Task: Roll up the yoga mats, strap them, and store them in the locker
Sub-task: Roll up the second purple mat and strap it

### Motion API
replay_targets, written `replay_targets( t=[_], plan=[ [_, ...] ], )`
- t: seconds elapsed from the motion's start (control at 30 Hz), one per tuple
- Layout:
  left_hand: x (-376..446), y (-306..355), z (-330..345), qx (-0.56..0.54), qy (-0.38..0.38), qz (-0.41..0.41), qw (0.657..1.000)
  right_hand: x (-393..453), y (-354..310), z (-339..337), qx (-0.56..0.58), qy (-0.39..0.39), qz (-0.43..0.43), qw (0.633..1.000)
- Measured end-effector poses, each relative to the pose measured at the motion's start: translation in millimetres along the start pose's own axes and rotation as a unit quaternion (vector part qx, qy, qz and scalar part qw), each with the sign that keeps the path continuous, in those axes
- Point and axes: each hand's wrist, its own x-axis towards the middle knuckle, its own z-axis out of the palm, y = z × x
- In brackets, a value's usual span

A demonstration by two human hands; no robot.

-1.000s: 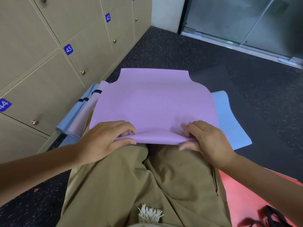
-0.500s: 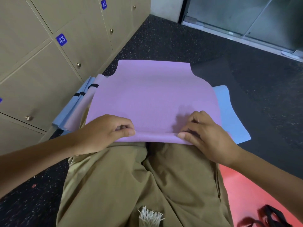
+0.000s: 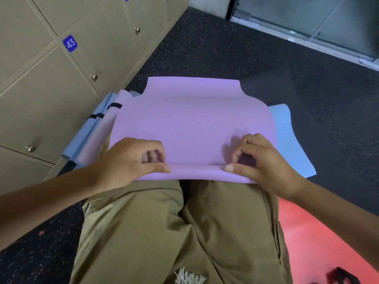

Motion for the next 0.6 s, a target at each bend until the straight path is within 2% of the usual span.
replay_targets(
  t=[0.1,0.2,0.37,0.47,0.6],
  plan=[
    [8.7,-8.5,-3.1,0.021,0.018,0.038,0.999,6.2,2.9,-4.3,0.024,-0.01,0.003,1.0],
    [14.8,-17.5,-4.2,0.077,0.053,0.125,0.988,10.0,5.7,-4.7,0.032,-0.006,0.002,0.999],
    [9.5,-25.1,1.0,0.193,0.093,0.287,0.934,5.7,12.3,10.3,-0.051,0.101,-0.122,0.986],
    [2.9,-25.0,1.8,0.231,0.096,0.299,0.921,0.6,14.4,12.7,-0.082,0.138,-0.175,0.971],
    [3.3,-25.4,1.9,0.257,0.077,0.277,0.923,2.0,19.6,10.0,-0.113,0.118,-0.267,0.95]
  ],
)
